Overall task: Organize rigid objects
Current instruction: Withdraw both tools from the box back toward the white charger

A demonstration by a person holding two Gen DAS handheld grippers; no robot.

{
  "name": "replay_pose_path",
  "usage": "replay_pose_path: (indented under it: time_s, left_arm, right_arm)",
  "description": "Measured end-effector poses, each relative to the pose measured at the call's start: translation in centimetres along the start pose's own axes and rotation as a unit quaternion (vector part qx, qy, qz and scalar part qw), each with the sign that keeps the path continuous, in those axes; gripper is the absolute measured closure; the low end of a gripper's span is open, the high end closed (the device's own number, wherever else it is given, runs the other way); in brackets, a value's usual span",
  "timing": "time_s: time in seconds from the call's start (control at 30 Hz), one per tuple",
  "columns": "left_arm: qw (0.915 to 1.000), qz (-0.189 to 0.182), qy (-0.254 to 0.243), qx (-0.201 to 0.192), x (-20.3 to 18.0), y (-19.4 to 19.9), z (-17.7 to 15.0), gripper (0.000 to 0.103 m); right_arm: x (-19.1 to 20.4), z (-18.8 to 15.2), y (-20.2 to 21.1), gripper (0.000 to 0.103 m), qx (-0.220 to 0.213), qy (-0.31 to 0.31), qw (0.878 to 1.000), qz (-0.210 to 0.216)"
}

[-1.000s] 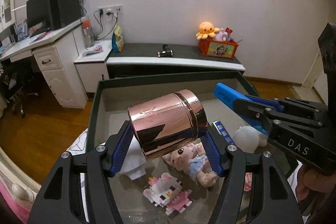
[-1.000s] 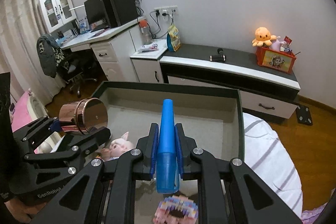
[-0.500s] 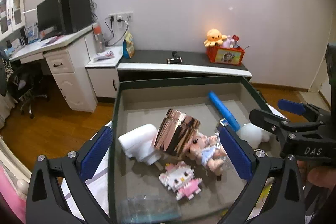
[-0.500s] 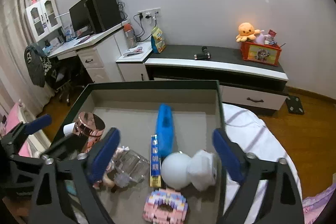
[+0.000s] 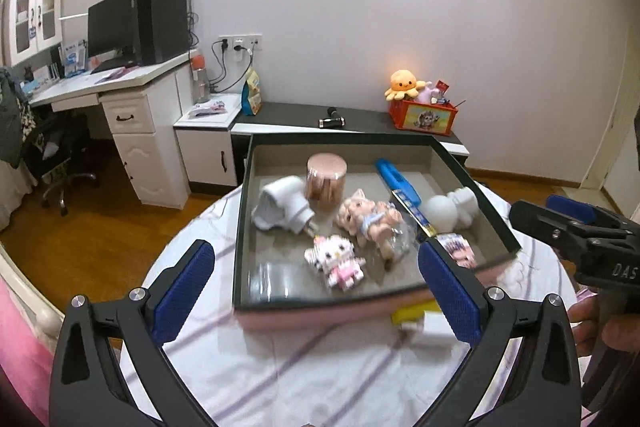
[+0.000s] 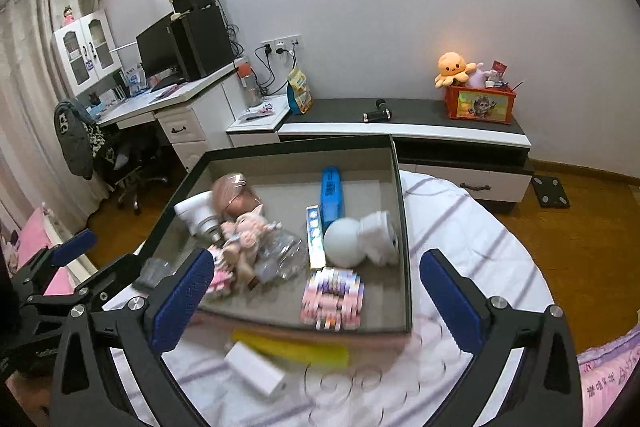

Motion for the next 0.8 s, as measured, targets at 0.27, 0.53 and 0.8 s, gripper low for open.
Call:
replay_pose_path:
  time_s: [0.27,0.53,0.8]
  left_arm:
    - [1.0000,0.003,0.006,-0.006,0.1,4.1,-2.4,0.000]
    - [0.9998,0.002,0.016,-0.007,0.1,7.7,-4.8,0.000]
    - [0.9999,0.004,0.015,0.001,0.0,9.7,-7.2,0.000]
  right_arm:
    - [1.8,-2.4,4.4,0.000,-0.019,0.009,1.000,-0.004]
    - [2.3,-5.7,6.8,0.000,-0.013,0.002,1.000,-0.004]
    - [2.6,-8.4,8.6,0.000,-0.004,-0.004,1.000,-0.006]
Point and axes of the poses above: each gripper's, at about its wrist camera, not at the fingertips, and y roughly against the way its jaws point, x to its left, z to its top, the point moved 5 cm from there along -y, roughly the way its jaws point, and after that the axes turned 9 degrees about y, right-handed, at the moved point
